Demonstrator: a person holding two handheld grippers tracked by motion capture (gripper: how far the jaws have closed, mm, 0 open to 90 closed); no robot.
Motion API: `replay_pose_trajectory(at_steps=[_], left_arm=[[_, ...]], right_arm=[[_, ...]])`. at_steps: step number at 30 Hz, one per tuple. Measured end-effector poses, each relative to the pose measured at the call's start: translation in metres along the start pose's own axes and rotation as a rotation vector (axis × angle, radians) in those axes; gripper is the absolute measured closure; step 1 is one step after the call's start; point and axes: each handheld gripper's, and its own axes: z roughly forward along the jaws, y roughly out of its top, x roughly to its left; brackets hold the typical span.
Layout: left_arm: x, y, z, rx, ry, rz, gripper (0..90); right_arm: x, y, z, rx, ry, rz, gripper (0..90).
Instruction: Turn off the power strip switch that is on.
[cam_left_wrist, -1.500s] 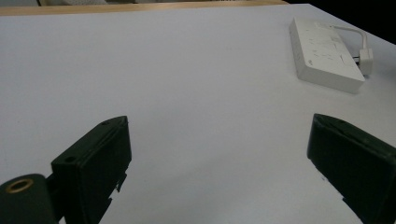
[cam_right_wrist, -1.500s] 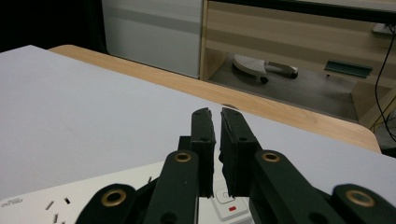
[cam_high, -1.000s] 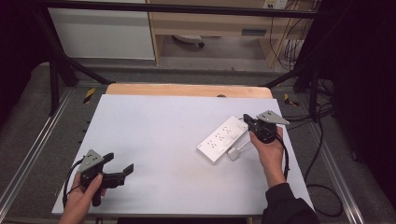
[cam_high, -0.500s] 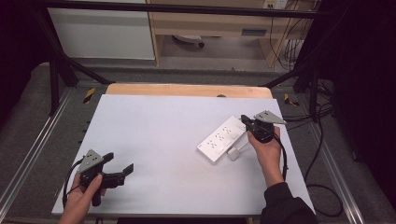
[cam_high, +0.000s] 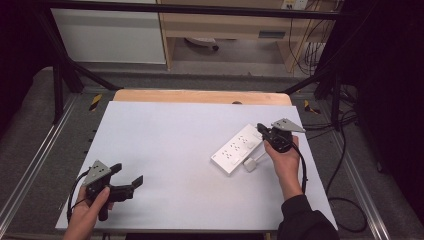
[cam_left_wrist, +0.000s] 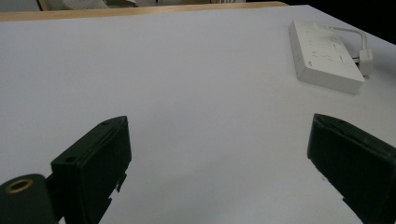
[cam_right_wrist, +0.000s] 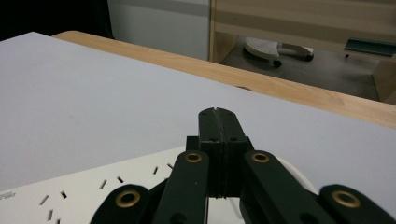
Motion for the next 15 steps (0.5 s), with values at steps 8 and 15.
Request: replay_pose_trajectory(at_steps=[8, 15], left_arm=[[0.0000, 0.0000, -0.0001, -0.001, -0.001, -0.002, 6.2], [0.0000, 0.0001, -0.0002, -0.002, -0.001, -0.003, 6.2]], right_arm=[[0.0033, -0.0019, 0.0052, 0.013, 0.008, -0.005, 90.0], [0.0050, -0.0037, 0.0075, 0.025, 0.013, -0.011, 90.0]])
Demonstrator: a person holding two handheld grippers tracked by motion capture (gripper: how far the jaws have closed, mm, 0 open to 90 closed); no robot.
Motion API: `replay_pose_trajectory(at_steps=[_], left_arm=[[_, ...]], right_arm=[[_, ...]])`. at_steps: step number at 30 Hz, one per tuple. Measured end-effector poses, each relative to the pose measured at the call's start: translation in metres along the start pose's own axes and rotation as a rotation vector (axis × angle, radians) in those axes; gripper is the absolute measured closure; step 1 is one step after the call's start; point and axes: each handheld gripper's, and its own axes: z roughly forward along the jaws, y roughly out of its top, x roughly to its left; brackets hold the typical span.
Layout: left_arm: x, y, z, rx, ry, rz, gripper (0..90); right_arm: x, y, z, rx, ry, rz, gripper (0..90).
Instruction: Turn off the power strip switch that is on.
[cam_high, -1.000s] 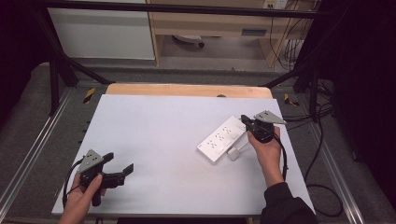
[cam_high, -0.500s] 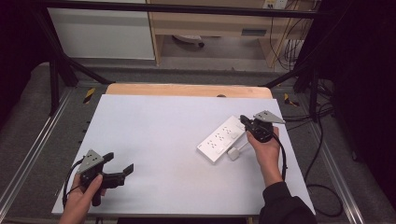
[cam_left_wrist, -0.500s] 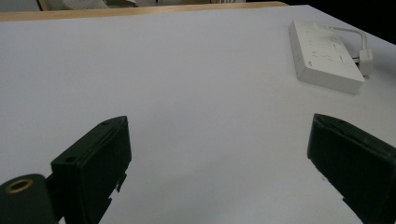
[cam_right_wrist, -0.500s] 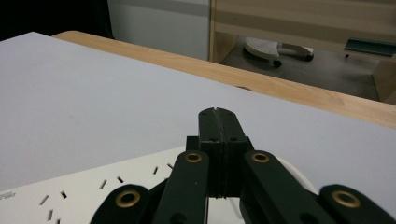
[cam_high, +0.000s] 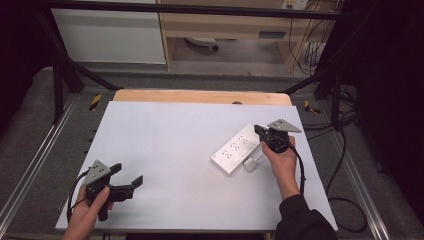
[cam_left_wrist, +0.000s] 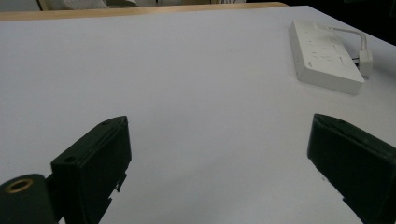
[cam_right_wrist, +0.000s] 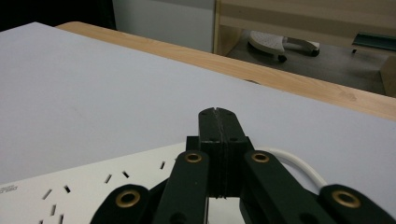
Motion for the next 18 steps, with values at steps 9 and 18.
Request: replay_pose_trajectory(at_steps=[9, 18], left_arm=[[-0.0001, 0.0000, -0.0001, 0.001, 0.001, 0.001, 6.2], [0.0000, -0.0001, 0.0000, 0.001, 0.002, 0.002, 6.3]], right_arm=[[0.0032, -0.0027, 0.0033, 0.020, 0.012, -0.008, 90.0], [0.0035, -0.0053, 0.0056, 0.039, 0.018, -0.013, 90.0]])
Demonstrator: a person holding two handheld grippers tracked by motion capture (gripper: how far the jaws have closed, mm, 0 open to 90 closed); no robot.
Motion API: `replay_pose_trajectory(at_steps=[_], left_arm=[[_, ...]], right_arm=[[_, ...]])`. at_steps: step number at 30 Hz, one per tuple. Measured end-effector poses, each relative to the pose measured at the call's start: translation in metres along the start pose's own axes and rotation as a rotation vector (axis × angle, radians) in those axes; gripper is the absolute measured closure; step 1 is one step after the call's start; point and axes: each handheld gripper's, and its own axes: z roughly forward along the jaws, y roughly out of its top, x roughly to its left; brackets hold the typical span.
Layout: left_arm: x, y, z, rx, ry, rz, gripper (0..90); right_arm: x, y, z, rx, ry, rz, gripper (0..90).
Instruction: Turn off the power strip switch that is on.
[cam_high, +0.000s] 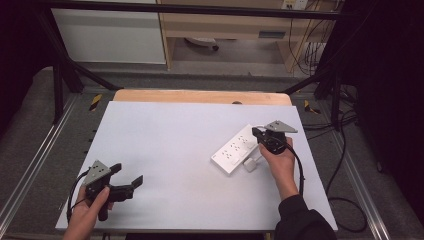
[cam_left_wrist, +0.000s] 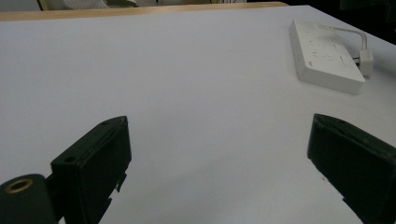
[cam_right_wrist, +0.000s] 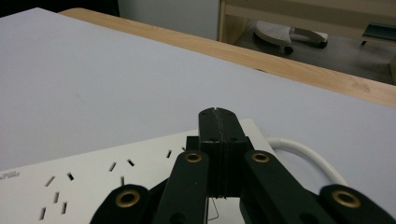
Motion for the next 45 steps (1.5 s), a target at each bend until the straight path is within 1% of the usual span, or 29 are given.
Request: replay_pose_trajectory(at_steps=[6, 11, 19, 26, 45], left_arm=[[0.000, 0.000, 0.000, -0.001, 0.000, -0.003, 6.2], [0.000, 0.000, 0.000, -0.001, -0.001, -0.001, 6.2], [0.000, 0.000, 0.000, -0.002, -0.002, -0.002, 6.2], [0.000, 0.000, -0.001, -0.003, -0.004, -0.001, 6.2], [-0.001, 0.001, -0.001, -0.003, -0.006, 0.004, 6.2]], right_arm=[[0.001, -0.003, 0.002, 0.014, 0.005, 0.002, 90.0], [0.004, -0.007, 0.004, 0.041, 0.010, -0.007, 90.0], [0.005, -0.010, 0.004, 0.070, 0.019, -0.001, 90.0], [0.006, -0.012, 0.003, 0.082, 0.025, 0.005, 90.0], [0.008, -0.016, 0.000, 0.087, 0.034, 0.005, 90.0]])
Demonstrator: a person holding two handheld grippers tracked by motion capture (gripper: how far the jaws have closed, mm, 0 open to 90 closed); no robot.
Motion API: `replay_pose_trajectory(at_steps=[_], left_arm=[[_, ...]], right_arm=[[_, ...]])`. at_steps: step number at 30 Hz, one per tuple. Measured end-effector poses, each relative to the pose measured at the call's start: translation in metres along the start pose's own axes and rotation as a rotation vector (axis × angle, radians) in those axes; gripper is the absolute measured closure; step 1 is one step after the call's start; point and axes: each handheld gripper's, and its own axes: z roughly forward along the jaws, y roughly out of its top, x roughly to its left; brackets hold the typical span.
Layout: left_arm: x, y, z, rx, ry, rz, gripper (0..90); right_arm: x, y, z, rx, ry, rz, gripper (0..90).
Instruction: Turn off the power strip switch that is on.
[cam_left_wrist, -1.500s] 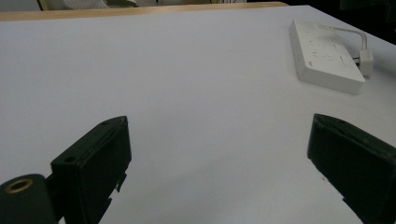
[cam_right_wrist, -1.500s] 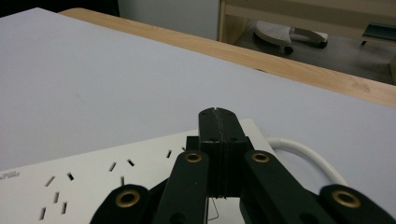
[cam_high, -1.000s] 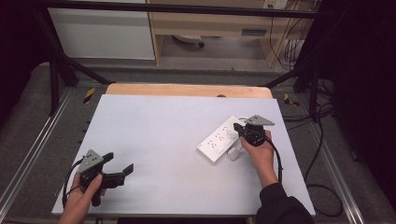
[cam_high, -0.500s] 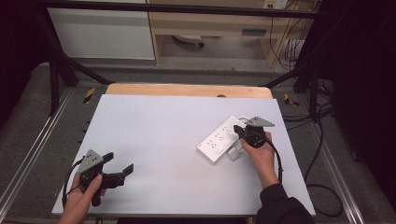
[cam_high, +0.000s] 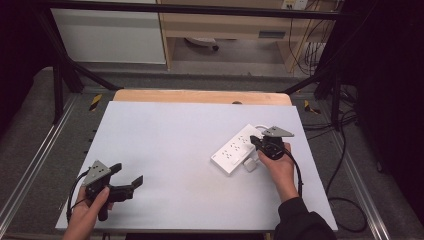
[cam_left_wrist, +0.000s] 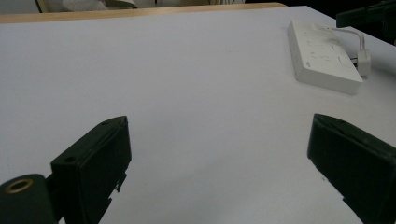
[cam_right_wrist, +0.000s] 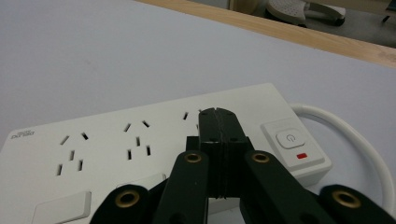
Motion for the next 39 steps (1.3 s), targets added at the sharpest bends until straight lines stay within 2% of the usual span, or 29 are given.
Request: replay_pose_trajectory(at_steps=[39], left_arm=[[-0.0006, 0.0002, 0.0000, 0.000, -0.003, 0.004, 6.2]], right_arm=[[0.0030, -0.0046, 0.0030, 0.027, 0.015, -0.012, 90.0]])
